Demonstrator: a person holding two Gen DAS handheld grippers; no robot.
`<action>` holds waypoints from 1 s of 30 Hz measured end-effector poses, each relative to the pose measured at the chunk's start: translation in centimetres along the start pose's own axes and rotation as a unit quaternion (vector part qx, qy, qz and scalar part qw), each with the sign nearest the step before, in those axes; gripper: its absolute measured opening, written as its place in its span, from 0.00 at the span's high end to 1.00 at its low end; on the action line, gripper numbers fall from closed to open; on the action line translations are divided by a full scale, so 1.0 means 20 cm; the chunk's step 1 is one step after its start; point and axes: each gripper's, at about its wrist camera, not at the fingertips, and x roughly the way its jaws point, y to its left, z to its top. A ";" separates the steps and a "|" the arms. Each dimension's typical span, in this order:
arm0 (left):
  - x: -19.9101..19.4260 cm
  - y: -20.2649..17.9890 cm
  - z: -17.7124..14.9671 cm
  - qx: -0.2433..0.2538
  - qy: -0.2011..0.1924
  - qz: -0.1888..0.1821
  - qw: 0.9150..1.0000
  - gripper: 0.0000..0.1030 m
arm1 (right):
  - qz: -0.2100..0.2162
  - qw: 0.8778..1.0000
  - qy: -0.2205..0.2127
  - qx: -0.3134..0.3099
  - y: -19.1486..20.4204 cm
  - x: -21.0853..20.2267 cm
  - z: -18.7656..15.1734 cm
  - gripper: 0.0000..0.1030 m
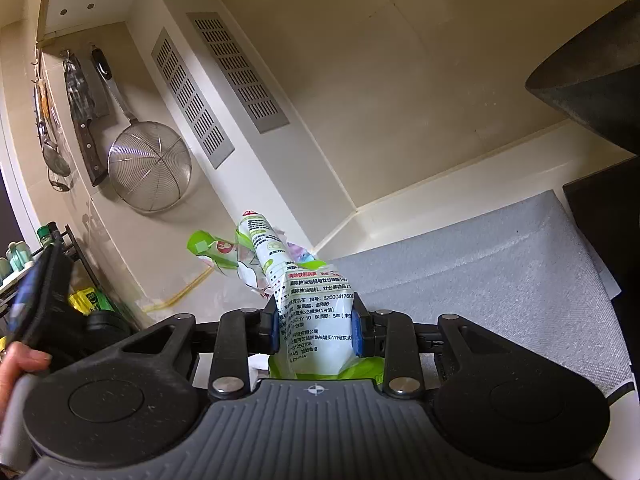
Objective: Collect trash
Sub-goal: 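Grasp the clear plastic box with the left gripper while the right holds the pouch, then carry the box and pouch down toward the blue trash bin with both grippers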
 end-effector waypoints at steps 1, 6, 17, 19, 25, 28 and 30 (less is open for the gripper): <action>-0.02 0.00 0.00 0.004 -0.007 -0.002 1.000 0.93 | 0.000 1.000 0.000 0.000 0.00 0.00 0.00 0.67; -0.16 0.04 0.01 0.003 -0.028 -0.029 0.999 0.94 | -0.004 1.000 0.001 -0.001 -0.01 0.00 -0.01 0.67; -0.57 0.22 -0.24 0.015 -0.063 -0.038 0.997 0.94 | -0.008 1.000 0.000 0.001 -0.01 0.00 0.00 0.67; -0.64 0.28 -0.33 0.015 -0.065 -0.030 0.997 0.94 | -0.008 1.000 -0.003 -0.002 -0.01 0.00 -0.01 0.67; -0.86 0.52 -0.58 -0.006 -0.062 -0.021 0.998 0.94 | 0.003 1.000 0.000 -0.012 -0.02 0.00 -0.03 0.67; -0.96 0.62 -0.71 -0.004 -0.069 -0.012 0.998 0.94 | -0.008 1.000 0.013 -0.014 -0.01 -0.02 -0.04 0.67; -1.02 0.67 -0.78 -0.002 -0.075 -0.009 0.997 0.94 | -0.009 1.000 0.014 -0.014 0.01 -0.08 -0.04 0.67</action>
